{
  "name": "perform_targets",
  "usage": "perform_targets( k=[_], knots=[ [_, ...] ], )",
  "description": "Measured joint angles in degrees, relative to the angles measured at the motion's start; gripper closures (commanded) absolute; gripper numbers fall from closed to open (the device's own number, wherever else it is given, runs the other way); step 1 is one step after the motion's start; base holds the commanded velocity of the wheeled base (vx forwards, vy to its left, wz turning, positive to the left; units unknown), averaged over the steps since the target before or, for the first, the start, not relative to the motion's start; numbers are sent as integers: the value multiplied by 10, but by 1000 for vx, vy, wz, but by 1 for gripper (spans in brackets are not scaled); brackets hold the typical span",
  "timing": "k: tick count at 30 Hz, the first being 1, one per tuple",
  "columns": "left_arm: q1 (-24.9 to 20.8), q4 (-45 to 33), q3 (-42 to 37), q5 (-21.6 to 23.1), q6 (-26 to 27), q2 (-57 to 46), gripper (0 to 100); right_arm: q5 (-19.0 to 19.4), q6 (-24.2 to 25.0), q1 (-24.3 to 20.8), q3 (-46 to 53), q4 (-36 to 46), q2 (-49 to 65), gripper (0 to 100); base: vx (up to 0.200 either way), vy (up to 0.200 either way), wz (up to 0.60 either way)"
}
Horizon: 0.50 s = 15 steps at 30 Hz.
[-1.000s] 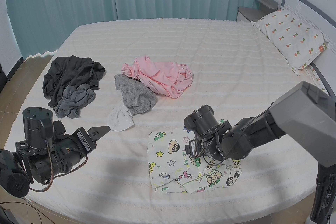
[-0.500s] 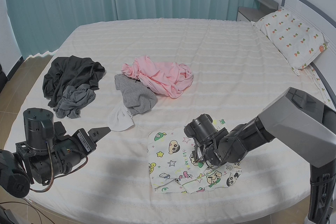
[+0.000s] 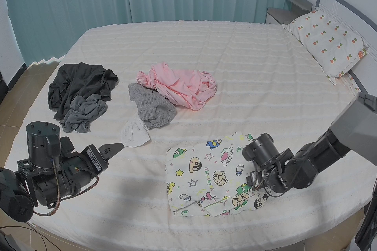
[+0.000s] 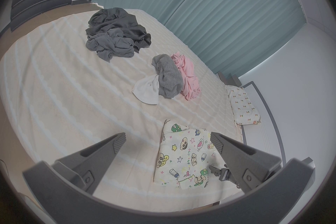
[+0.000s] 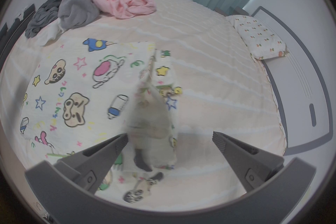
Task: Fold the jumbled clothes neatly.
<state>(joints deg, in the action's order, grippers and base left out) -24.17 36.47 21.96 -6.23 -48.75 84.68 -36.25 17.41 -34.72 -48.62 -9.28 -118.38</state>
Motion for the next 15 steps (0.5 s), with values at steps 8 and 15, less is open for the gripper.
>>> perform_targets(
  k=[8,15],
  knots=[
    [0,0,0,0,0,-1,0,34,7,42,111,-143,50,0,0,0,0],
    [0,0,-1,0,0,-2,0,238,78,61,149,-209,91,0,0,0,0]
  ],
)
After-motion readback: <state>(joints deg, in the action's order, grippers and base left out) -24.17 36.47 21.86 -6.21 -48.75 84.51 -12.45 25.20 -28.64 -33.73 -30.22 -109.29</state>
